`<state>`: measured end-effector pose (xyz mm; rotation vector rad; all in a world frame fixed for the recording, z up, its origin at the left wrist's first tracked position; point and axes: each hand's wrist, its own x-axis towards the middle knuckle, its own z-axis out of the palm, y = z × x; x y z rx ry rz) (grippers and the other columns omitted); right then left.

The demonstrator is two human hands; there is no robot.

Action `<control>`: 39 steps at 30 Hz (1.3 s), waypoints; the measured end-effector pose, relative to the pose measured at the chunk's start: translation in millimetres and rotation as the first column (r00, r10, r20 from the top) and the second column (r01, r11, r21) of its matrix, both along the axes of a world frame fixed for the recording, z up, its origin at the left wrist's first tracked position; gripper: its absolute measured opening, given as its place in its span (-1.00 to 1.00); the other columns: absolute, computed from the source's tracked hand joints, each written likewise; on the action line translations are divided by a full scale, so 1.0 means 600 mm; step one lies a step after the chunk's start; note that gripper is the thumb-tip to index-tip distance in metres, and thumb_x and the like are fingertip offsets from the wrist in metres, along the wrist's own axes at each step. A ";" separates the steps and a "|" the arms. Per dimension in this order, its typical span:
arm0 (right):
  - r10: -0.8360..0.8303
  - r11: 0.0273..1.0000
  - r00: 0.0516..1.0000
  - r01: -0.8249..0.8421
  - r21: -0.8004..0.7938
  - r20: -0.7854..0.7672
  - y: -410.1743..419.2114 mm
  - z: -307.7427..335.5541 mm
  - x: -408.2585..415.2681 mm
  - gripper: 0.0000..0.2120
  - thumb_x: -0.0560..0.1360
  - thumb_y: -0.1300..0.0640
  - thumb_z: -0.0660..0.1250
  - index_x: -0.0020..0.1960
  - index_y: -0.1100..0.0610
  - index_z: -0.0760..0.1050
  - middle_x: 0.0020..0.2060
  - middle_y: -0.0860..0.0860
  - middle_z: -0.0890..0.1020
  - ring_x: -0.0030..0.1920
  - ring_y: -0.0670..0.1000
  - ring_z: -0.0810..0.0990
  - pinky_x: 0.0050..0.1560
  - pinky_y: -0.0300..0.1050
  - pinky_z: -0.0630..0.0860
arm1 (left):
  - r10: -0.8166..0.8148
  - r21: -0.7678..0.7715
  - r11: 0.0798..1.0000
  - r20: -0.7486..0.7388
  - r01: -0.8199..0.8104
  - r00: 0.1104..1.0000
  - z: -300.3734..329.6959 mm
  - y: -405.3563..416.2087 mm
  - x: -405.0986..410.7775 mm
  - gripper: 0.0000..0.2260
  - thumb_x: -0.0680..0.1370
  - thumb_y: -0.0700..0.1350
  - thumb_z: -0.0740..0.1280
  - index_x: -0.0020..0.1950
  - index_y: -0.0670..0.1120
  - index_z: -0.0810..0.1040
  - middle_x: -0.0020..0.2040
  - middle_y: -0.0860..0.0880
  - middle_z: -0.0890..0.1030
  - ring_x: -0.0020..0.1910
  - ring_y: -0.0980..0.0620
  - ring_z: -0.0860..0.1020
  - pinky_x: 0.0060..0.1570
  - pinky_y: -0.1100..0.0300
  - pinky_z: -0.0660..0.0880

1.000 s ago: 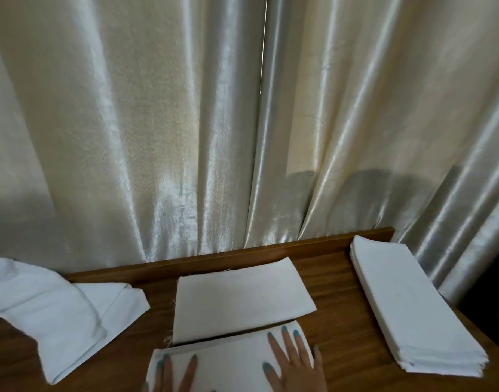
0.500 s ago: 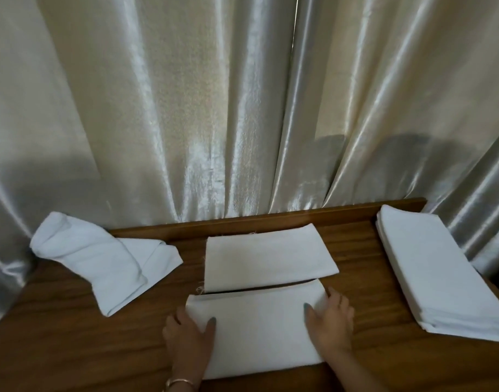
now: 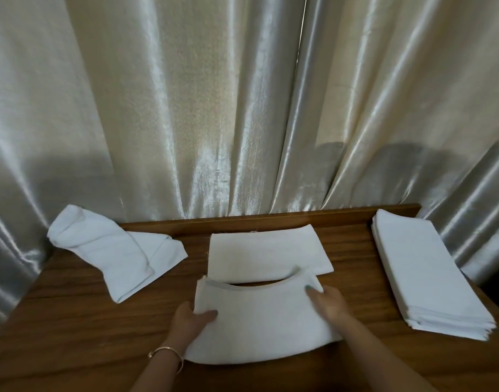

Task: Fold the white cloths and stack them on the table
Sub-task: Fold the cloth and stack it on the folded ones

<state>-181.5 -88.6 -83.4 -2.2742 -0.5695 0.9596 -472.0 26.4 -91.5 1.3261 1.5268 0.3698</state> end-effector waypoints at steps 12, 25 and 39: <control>0.136 0.979 0.908 -0.184 0.088 0.395 0.147 0.115 0.133 -0.54 0.58 -0.24 0.08 0.32 0.05 0.33 -0.02 0.07 0.59 -0.06 0.07 0.55 0.00 0.06 0.51 | -0.032 0.329 0.942 0.273 -0.062 0.961 0.073 0.179 0.115 -0.37 0.61 -0.03 0.22 0.54 0.14 -0.10 0.37 -0.06 0.45 0.13 0.01 0.49 0.07 0.19 0.38; 0.204 0.972 0.843 -0.114 -0.205 0.498 0.224 -0.044 0.178 -0.50 0.62 -0.21 -0.03 0.41 0.07 0.25 0.18 0.18 0.59 0.18 0.21 0.56 0.13 0.10 0.46 | -0.102 0.537 0.828 -0.139 0.161 0.985 -0.050 0.230 0.183 -0.44 0.63 -0.15 0.15 0.53 0.13 -0.03 0.35 -0.12 0.40 -0.32 -0.05 0.56 -0.41 0.11 0.53; 0.599 0.788 0.521 -0.520 -0.330 0.608 0.283 -0.093 0.080 -0.39 0.51 -0.40 -0.21 0.51 -0.29 -0.20 0.56 -0.13 -0.18 0.55 0.00 -0.21 0.48 0.19 -0.22 | -0.331 0.414 0.600 -0.651 0.685 0.683 -0.077 0.181 0.301 -0.48 0.55 0.27 -0.03 0.51 0.25 0.02 0.58 0.00 0.02 0.56 -0.07 -0.09 0.33 -0.37 -0.30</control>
